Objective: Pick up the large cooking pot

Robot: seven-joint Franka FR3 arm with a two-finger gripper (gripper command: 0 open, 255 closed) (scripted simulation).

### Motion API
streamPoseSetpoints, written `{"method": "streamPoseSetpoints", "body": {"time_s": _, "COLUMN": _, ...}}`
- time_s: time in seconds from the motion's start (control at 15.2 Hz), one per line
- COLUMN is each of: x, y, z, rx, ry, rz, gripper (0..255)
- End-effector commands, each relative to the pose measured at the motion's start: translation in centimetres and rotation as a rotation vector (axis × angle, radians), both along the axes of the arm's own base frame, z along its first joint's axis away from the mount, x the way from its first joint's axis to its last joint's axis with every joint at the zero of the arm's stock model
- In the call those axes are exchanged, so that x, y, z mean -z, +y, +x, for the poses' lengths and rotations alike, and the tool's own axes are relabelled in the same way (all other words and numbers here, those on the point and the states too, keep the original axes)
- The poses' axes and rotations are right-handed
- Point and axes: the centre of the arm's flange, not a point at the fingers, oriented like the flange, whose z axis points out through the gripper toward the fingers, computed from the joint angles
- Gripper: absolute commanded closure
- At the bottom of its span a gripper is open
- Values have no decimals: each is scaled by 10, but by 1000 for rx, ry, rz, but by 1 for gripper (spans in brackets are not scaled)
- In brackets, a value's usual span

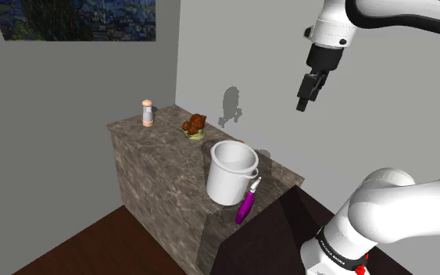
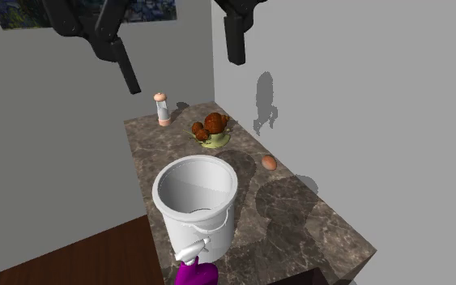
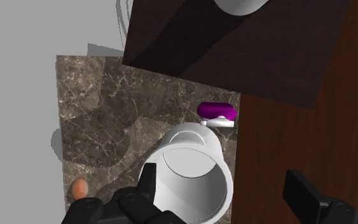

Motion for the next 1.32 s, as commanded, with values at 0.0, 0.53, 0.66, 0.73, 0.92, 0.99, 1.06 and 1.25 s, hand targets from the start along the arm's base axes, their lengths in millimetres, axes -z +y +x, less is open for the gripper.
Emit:
{"method": "streamPoseSetpoints", "body": {"time_s": 0.0, "x": 0, "y": 0, "z": 0, "rx": 0, "ry": 0, "rz": 0, "gripper": 0}}
{"method": "streamPoseSetpoints", "body": {"time_s": 0.53, "x": 87, "y": -32, "z": 52, "rx": 27, "ry": -2, "rz": 20, "gripper": 0}}
{"method": "streamPoseSetpoints", "body": {"time_s": 0.66, "x": 108, "y": -41, "z": 65, "rx": 34, "ry": -2, "rz": 25, "gripper": 0}}
{"method": "streamPoseSetpoints", "body": {"time_s": 0.73, "x": 119, "y": -45, "z": 72, "rx": 37, "ry": -3, "rz": 27, "gripper": 0}}
{"method": "streamPoseSetpoints", "body": {"time_s": 0.92, "x": 152, "y": -57, "z": 91, "rx": 47, "ry": -3, "rz": 35, "gripper": 0}}
{"method": "streamPoseSetpoints", "body": {"time_s": 0.99, "x": 163, "y": -61, "z": 97, "rx": 51, "ry": -4, "rz": 37, "gripper": 0}}
{"method": "streamPoseSetpoints", "body": {"time_s": 1.06, "x": 174, "y": -65, "z": 104, "rx": 54, "ry": -4, "rz": 40, "gripper": 0}}
{"method": "streamPoseSetpoints", "body": {"time_s": 1.25, "x": 207, "y": -77, "z": 123, "rx": 64, "ry": -5, "rz": 47, "gripper": 0}}
